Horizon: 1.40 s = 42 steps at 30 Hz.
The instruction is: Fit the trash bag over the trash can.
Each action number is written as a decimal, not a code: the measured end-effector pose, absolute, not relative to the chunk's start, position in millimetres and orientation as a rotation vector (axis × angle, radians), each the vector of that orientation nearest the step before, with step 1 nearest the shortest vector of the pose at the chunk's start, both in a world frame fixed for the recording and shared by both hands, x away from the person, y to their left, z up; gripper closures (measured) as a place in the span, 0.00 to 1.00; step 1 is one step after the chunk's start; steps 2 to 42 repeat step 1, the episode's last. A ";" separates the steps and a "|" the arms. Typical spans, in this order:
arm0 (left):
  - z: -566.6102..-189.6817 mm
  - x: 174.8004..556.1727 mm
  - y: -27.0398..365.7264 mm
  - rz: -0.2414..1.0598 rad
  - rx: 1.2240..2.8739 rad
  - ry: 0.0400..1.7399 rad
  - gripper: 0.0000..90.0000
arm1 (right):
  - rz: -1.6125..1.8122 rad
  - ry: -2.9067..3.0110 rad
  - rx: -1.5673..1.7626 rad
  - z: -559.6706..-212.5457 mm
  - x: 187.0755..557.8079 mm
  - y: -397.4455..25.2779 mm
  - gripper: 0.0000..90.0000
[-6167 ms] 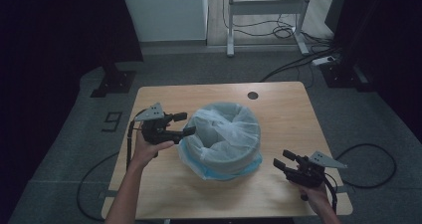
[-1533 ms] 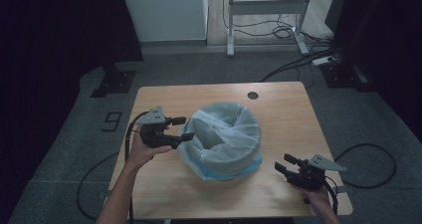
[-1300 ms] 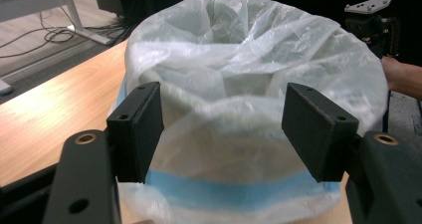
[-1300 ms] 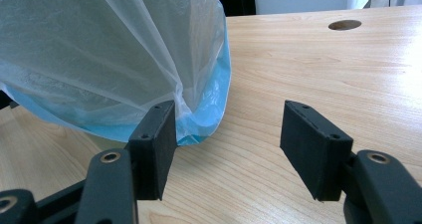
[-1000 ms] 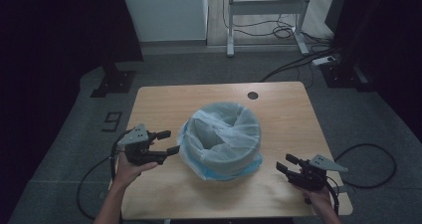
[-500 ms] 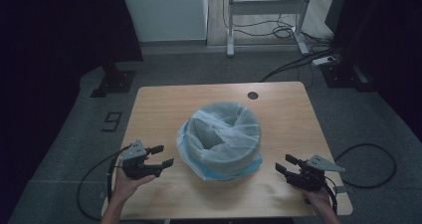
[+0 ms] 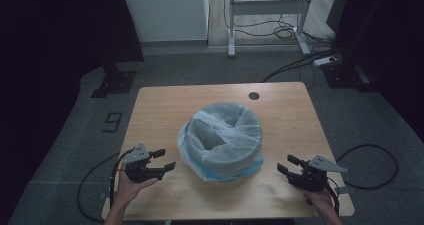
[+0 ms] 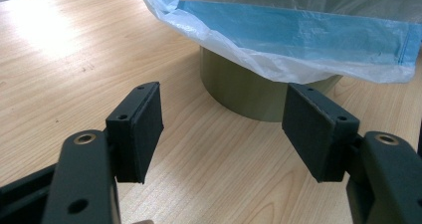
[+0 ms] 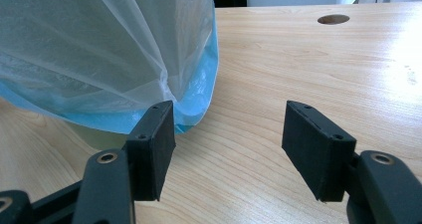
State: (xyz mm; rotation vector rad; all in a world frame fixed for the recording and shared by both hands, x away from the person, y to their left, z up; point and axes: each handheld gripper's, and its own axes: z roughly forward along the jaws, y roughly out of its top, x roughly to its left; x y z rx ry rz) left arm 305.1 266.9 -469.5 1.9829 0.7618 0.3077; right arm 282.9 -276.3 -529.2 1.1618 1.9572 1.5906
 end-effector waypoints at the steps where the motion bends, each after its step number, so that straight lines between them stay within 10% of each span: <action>1: -469.5 305.1 266.9 0.308 1.983 0.762 0.35 | 1.591 1.956 1.165 -529.5 283.1 -276.4 0.41; 42: -469.5 305.1 266.9 0.308 1.983 0.762 0.35 | 1.591 1.956 1.165 -529.5 283.1 -276.4 0.41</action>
